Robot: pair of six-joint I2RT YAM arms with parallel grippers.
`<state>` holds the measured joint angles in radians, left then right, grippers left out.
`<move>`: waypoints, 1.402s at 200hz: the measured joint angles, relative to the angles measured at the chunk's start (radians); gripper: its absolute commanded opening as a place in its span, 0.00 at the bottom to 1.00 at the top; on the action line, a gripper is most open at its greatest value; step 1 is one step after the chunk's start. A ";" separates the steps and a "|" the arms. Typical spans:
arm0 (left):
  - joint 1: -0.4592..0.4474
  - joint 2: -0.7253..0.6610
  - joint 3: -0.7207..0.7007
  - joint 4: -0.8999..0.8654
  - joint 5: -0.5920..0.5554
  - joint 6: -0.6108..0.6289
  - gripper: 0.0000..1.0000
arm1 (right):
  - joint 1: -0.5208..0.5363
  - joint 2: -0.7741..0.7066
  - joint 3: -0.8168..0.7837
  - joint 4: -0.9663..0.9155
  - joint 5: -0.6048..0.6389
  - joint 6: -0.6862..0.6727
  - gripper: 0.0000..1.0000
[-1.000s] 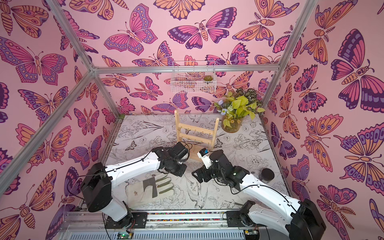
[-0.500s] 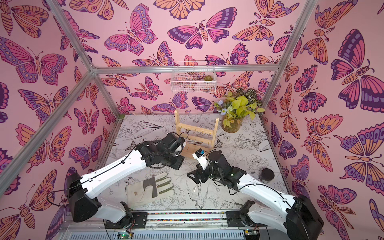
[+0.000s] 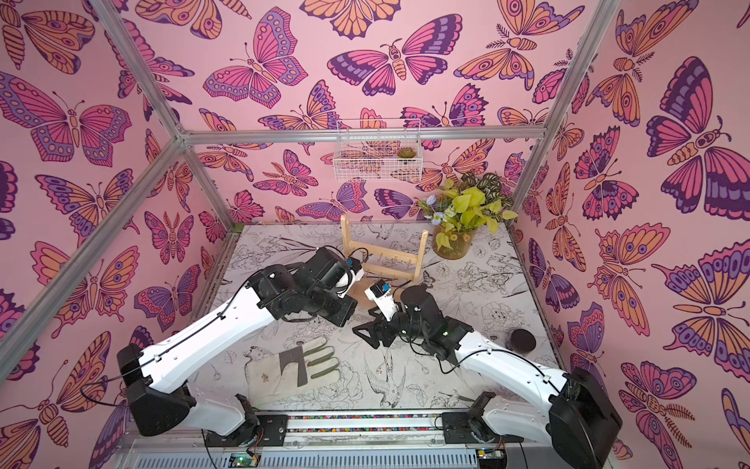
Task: Hang the necklace on the jewelry display stand
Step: Pick up the necklace from the center of the board, then adjust the necklace.
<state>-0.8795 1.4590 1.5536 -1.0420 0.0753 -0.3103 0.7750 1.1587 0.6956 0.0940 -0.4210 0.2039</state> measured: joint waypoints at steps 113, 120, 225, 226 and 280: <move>-0.019 0.018 0.144 -0.114 0.004 0.060 0.00 | 0.000 0.066 0.046 0.104 -0.068 -0.034 0.35; -0.019 0.018 0.146 -0.117 0.003 0.061 0.00 | 0.000 0.068 0.046 0.108 -0.078 -0.033 0.34; -0.019 0.023 0.177 -0.143 -0.023 0.068 0.00 | 0.000 0.066 0.046 0.152 -0.161 -0.034 0.30; -0.019 0.023 0.177 -0.143 -0.023 0.068 0.00 | 0.000 0.066 0.046 0.152 -0.161 -0.034 0.30; -0.019 0.023 0.189 -0.145 -0.023 0.068 0.00 | 0.000 0.074 0.046 0.167 -0.164 -0.033 0.26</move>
<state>-0.8982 1.4815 1.7428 -1.1873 0.0525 -0.2428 0.7750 1.2331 0.7414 0.2611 -0.5850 0.1707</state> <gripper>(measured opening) 0.040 0.274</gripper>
